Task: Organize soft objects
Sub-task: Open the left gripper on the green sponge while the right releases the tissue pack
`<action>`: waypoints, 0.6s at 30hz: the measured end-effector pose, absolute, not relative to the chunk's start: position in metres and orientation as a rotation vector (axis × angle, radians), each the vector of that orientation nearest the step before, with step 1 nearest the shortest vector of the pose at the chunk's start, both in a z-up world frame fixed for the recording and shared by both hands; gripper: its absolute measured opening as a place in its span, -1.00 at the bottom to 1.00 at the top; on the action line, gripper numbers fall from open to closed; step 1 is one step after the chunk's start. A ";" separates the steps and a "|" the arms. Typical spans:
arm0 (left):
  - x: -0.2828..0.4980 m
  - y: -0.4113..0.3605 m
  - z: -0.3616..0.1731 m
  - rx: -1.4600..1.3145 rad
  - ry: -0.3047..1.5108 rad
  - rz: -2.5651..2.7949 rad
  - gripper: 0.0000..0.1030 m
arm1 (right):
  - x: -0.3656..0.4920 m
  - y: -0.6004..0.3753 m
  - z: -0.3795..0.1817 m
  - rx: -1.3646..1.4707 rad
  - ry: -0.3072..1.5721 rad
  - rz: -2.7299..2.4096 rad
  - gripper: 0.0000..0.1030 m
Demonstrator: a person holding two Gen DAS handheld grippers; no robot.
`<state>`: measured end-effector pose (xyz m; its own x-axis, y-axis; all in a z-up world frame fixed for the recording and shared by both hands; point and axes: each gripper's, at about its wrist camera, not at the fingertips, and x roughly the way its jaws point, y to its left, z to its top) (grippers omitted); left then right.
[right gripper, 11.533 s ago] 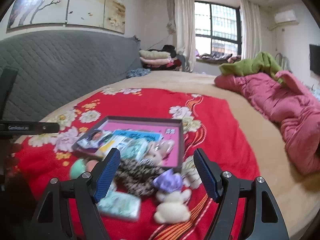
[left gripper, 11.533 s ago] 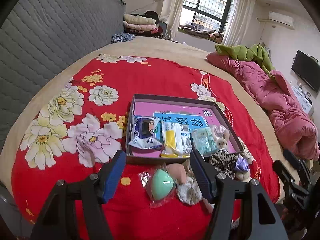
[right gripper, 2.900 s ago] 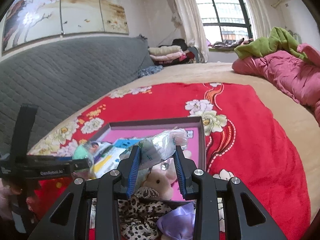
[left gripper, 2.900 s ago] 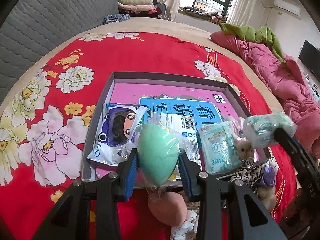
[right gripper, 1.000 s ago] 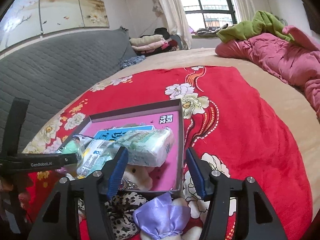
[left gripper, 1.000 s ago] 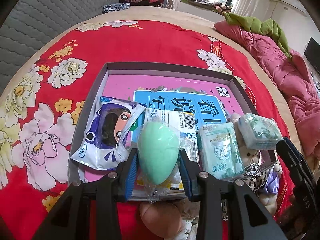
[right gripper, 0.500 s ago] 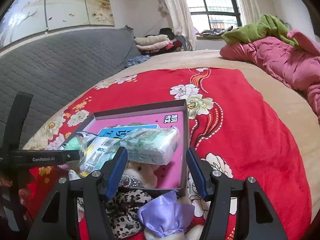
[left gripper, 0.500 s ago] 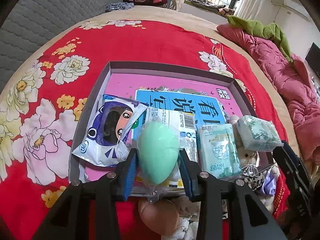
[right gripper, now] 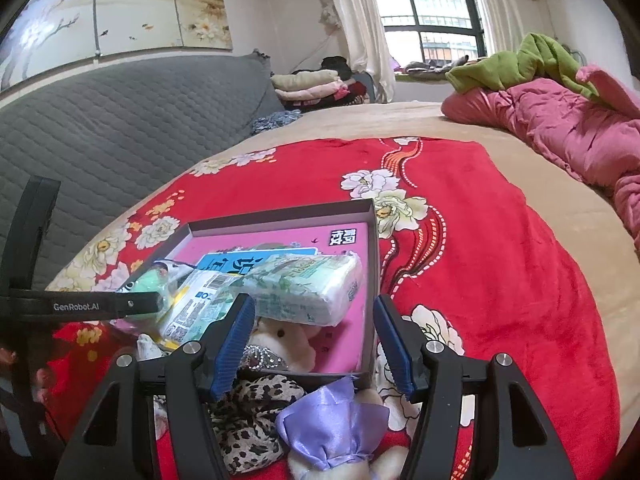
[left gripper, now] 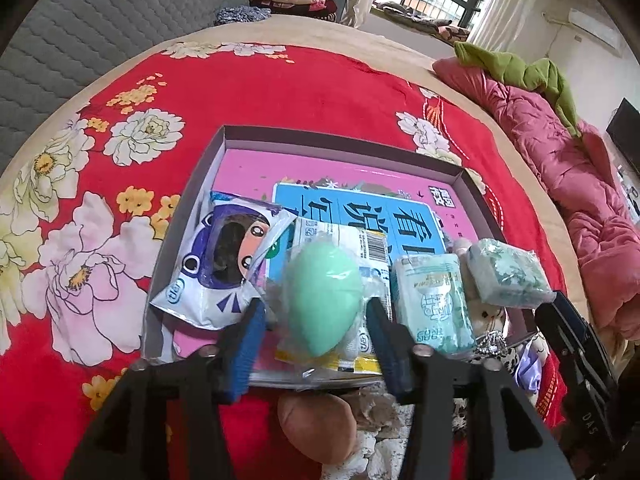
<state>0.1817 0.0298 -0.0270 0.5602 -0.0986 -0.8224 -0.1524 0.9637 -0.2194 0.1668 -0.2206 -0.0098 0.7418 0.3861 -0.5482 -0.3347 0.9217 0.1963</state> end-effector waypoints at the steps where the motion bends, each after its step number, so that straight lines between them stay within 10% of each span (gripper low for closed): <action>1: 0.182 0.030 -0.027 -0.280 0.977 0.032 0.10 | 0.167 -0.221 -0.010 0.088 0.621 0.399 0.23; 18: 0.174 0.024 -0.015 -0.256 0.951 0.013 0.11 | 0.163 -0.220 -0.005 0.069 0.593 0.396 0.35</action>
